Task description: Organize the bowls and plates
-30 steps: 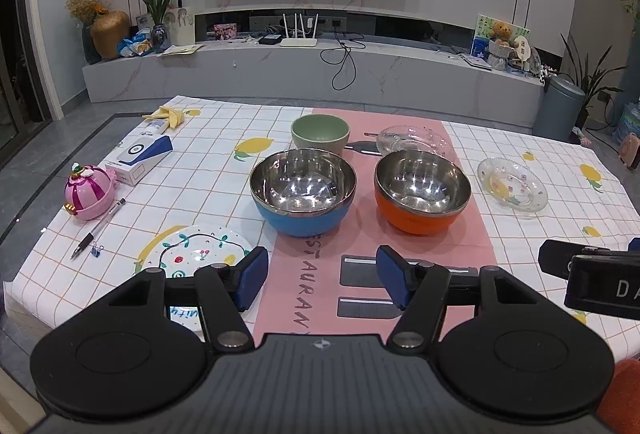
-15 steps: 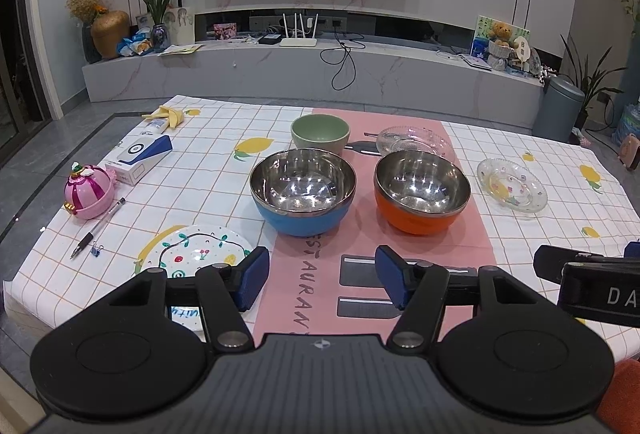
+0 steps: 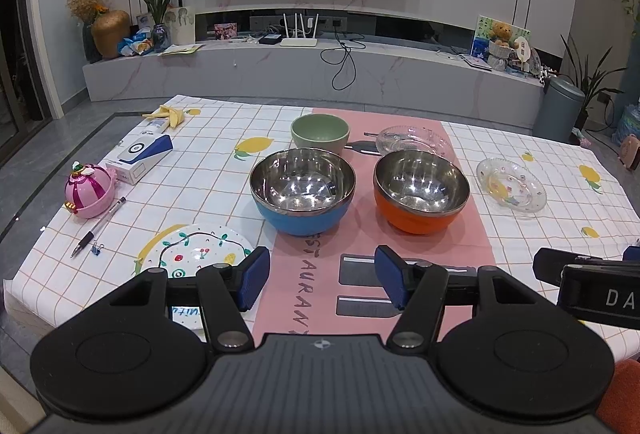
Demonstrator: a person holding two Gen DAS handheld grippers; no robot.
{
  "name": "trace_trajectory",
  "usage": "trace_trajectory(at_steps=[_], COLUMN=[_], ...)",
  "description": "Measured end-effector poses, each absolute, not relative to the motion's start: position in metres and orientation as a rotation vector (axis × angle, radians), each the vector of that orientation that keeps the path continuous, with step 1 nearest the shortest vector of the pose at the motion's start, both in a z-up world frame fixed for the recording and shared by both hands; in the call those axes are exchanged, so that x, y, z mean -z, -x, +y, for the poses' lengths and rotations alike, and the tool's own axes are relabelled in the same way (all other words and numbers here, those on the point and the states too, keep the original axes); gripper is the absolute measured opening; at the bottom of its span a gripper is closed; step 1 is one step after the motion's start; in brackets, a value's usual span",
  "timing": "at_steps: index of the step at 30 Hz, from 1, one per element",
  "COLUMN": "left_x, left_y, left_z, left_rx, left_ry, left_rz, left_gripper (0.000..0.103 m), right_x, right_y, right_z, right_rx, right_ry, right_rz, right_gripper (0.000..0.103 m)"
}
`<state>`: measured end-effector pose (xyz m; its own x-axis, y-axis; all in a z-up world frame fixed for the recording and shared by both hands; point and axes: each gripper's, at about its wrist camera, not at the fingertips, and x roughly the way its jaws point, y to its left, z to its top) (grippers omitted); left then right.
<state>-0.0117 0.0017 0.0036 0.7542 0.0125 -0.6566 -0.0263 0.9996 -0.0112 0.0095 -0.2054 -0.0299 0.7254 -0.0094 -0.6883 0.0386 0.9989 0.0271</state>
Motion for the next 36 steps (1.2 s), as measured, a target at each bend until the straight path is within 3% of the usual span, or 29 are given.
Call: trace_trajectory(at_steps=[36], left_x=[0.0008], left_y=[0.0145], left_z=[0.0015], left_rx=[-0.016], left_ry=[0.036], left_rz=[0.732], left_gripper=[0.071], right_x=[0.0372], right_y=[-0.0059], right_z=[-0.205], right_rx=[0.03], right_ry=[-0.056], right_rz=[0.774], right_gripper=[0.101])
